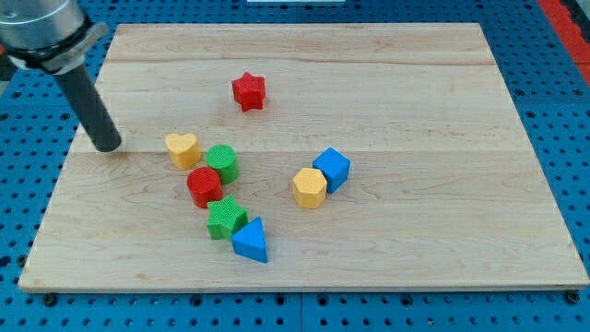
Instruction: Place the blue cube above the yellow hexagon
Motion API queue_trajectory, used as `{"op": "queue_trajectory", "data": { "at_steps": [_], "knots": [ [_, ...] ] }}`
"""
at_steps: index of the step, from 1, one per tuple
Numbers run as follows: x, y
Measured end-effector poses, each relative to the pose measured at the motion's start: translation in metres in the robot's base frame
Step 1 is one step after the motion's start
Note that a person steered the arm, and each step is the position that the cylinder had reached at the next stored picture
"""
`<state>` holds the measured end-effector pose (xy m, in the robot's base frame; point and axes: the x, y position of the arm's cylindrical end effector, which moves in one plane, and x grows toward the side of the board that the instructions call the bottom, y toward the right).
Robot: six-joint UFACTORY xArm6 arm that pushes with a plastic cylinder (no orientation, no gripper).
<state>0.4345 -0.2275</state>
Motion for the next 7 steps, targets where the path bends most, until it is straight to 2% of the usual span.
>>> {"op": "queue_trajectory", "data": {
  "at_steps": [1,2,3,4,5,7],
  "knots": [
    [0.007,0.008],
    [0.063,0.015],
    [0.138,0.05],
    [0.178,0.109],
    [0.158,0.172],
    [0.092,0.249]
  ]
}}
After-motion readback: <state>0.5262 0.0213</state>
